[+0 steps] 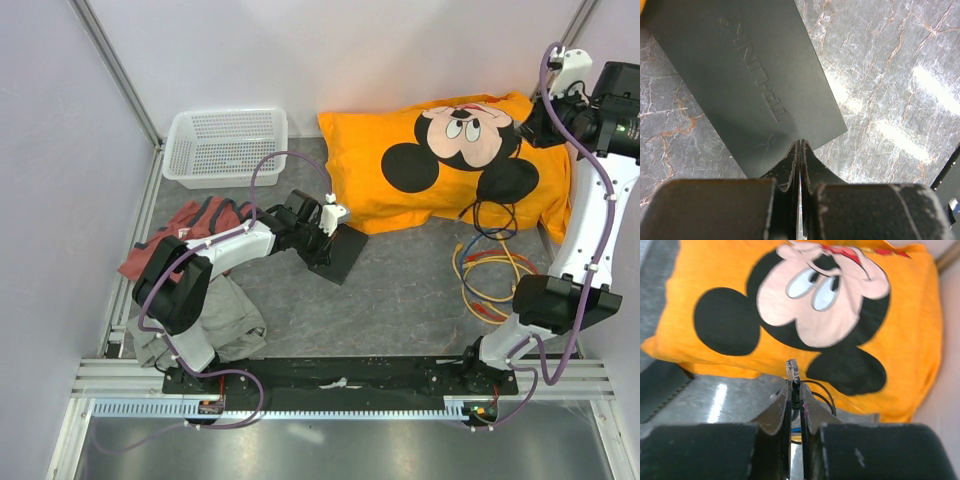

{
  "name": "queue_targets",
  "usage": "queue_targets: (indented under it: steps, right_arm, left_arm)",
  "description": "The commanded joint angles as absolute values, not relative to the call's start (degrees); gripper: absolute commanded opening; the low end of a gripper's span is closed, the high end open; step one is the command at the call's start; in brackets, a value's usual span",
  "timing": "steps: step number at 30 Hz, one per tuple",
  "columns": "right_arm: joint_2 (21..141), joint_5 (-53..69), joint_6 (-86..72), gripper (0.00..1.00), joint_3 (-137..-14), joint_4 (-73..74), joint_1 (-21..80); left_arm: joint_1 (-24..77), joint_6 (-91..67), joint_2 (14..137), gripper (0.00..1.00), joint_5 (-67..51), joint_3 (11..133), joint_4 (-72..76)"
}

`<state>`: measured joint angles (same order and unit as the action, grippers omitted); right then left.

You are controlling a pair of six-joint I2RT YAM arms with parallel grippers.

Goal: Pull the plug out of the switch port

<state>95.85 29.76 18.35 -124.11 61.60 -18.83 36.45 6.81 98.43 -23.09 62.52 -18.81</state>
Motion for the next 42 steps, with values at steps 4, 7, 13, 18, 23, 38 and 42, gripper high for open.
queue_targets:
  steps: [4,7,13,18,23,38,42]
  right_arm:
    - [93.08,20.57,23.55,0.00,-120.60,64.42,-23.64]
    - [92.38,18.90,24.34,0.00,-114.80,64.78,-24.08]
    - [90.44,16.45,23.82,0.00,-103.20,63.02,-24.08]
    - [90.79,14.15,23.03,0.00,-97.14,61.00,-24.17]
    - [90.53,13.63,22.32,0.00,-91.77,58.28,-24.08]
    - [93.77,10.55,21.62,0.00,-81.82,51.77,-22.41]
    - [95.71,8.88,20.31,0.00,-81.48,50.37,-21.71]
  left_arm:
    - [36.56,5.63,98.00,0.01,-25.05,64.16,-17.05]
    - [36.56,5.45,97.56,0.02,-24.96,63.55,-16.88]
    - [36.56,4.92,95.28,0.02,-24.43,59.33,-14.33]
    - [36.56,3.87,93.17,0.02,-24.78,55.38,-12.83]
    - [36.65,2.11,93.08,0.02,-25.92,53.88,-11.60]
    - [36.56,3.16,95.45,0.02,-24.87,57.74,-13.45]
    - [36.56,3.95,94.57,0.01,-24.43,57.04,-13.54]
